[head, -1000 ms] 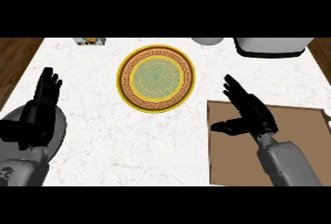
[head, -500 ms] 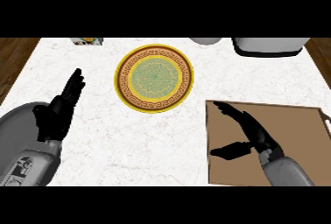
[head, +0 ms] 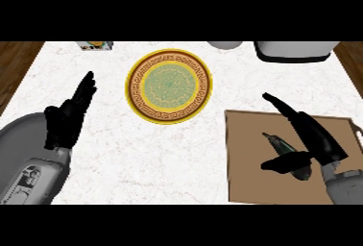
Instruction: Pick the eggplant from the tray and place it in the plate
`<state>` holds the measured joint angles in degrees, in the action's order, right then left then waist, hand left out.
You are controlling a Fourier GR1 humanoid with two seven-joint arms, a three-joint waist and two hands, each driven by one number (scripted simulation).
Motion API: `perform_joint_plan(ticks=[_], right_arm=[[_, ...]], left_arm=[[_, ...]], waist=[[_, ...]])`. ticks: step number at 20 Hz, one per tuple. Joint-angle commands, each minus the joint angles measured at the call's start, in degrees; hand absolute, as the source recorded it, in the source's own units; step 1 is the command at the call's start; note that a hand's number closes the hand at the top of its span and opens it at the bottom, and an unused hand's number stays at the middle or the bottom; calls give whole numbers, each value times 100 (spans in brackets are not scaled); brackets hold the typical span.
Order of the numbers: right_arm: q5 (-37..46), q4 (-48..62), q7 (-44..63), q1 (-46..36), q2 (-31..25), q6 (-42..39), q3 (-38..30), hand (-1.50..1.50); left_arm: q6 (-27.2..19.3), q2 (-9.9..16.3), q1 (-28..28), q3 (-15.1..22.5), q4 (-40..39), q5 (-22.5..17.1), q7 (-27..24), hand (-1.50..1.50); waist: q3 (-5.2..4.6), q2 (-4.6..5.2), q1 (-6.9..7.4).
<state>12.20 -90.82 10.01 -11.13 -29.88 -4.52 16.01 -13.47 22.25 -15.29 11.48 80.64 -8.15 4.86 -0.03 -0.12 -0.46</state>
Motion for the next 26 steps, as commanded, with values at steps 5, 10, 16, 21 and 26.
perform_joint_plan(ticks=[5, 10, 16, 21, 26], right_arm=[[-318, -397, 1805, -816, -1375, -2070, -79, -150], [-705, -69, 2698, -1410, -1213, -2933, -97, -150], [-668, -66, 2955, -1198, -1098, -3603, -292, -150], [-16, 727, 2335, -1292, -688, -3653, -312, -150], [582, 1064, 2460, -1237, -225, -3617, 72, -150]], left_arm=[[143, -3, -245, -93, -163, 33, 54, 0], [207, -134, -139, -150, -277, 116, -161, 0], [96, -429, 42, -84, 64, 424, 30, 0], [632, -210, 179, -535, -46, 259, -238, 0], [527, -519, 206, -458, -176, 496, -375, 0]], waist=[[-14, 7, 36], [-5, 18, 89], [2, 7, 59], [3, 14, 71], [3, 18, 82]])
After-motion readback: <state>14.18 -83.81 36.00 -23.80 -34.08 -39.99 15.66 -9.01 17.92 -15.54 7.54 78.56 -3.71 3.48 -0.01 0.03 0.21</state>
